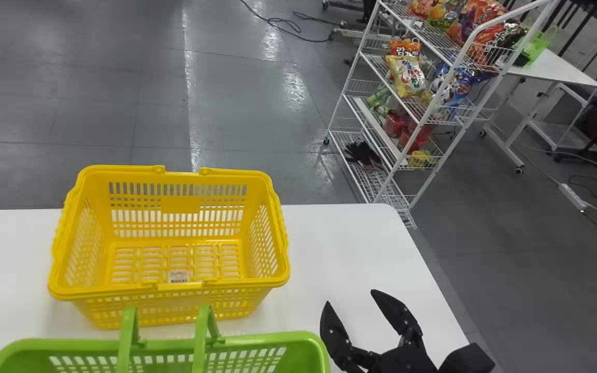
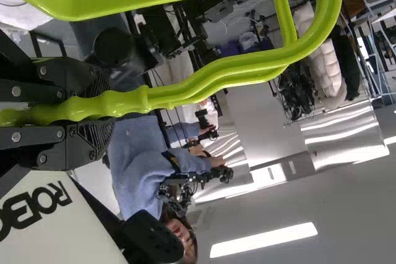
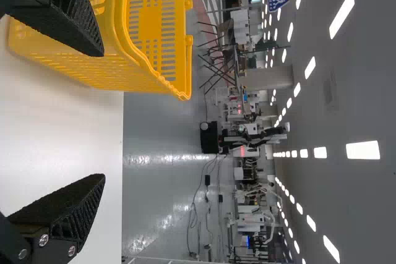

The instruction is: Grasp handle with right gripper to insert into left gripper then lift and swing left to center

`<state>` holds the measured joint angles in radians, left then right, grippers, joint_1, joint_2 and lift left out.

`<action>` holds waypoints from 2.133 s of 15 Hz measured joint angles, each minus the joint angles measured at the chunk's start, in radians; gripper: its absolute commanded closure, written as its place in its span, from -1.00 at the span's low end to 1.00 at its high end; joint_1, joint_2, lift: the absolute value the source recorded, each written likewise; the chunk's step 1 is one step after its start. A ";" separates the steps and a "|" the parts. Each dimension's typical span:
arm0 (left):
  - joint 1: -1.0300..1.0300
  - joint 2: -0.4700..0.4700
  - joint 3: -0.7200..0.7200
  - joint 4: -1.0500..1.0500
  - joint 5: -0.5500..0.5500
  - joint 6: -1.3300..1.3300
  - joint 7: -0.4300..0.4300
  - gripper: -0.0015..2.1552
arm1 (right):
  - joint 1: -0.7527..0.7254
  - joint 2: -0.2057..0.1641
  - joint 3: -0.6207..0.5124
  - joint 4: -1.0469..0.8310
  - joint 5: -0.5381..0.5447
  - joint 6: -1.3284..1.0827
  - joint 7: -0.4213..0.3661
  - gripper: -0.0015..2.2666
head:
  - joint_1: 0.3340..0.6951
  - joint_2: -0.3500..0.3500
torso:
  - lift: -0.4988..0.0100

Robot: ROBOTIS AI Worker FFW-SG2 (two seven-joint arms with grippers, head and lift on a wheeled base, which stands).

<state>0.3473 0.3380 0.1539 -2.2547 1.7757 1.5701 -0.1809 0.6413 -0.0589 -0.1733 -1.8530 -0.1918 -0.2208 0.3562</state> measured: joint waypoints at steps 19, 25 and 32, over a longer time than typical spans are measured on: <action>-0.062 0.007 -0.019 0.069 -0.010 0.000 -0.001 0.80 | 0.000 0.004 -0.003 0.002 -0.002 -0.001 0.000 -0.91 | 1.00 -1.00 | 0.60; -0.057 0.006 -0.016 0.069 -0.010 0.000 0.010 0.80 | 0.000 0.004 -0.005 0.005 -0.002 -0.001 0.000 -0.91 | 1.00 -1.00 | 0.60; -0.053 -0.004 -0.012 0.068 -0.005 0.000 0.034 0.80 | 0.000 0.004 -0.007 0.009 -0.006 -0.003 0.001 -0.91 | 1.00 -1.00 | 0.60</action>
<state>0.2940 0.3340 0.1414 -2.1870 1.7710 1.5701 -0.1466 0.6412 -0.0552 -0.1805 -1.8443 -0.1976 -0.2238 0.3568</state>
